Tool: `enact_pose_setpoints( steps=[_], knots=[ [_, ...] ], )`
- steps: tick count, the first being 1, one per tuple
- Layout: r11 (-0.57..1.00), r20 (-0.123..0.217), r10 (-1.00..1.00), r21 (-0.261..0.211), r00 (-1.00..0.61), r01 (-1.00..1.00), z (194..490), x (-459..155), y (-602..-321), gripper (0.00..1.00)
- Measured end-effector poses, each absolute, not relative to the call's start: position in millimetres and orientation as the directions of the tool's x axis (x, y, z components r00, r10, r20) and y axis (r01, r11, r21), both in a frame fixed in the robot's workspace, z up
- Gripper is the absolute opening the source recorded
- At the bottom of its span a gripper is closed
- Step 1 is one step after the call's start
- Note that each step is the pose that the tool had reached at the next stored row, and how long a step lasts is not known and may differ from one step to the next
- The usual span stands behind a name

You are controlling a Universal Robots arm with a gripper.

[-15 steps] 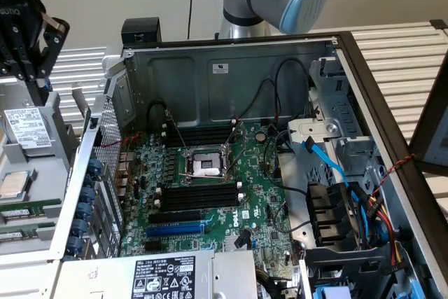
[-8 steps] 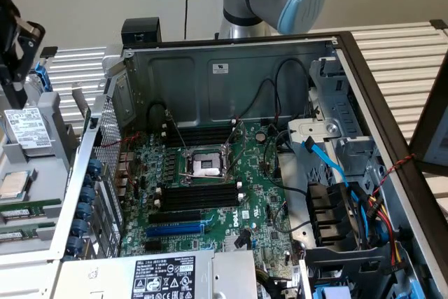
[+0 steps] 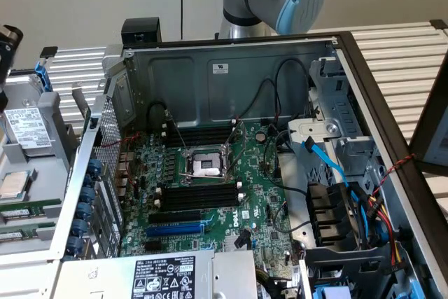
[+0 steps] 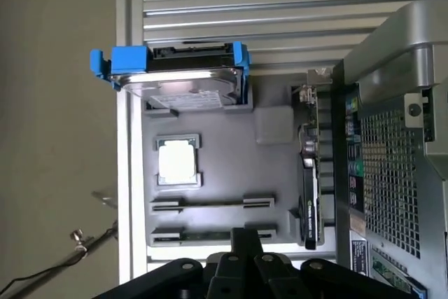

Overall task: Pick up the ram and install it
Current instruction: 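Reach for the ram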

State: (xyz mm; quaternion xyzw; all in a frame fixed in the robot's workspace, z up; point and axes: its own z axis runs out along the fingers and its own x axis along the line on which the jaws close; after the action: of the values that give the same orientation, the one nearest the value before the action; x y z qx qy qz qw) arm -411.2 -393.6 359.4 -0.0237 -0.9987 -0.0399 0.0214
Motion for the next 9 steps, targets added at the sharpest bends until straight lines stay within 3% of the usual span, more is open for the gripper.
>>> enact_pose_setpoints(
  steps=[9],
  knots=[
    [0.995,0.052,-0.089,0.060,-0.995,-0.086,359.0,-412.9,-393.4,0.11]
  ],
)
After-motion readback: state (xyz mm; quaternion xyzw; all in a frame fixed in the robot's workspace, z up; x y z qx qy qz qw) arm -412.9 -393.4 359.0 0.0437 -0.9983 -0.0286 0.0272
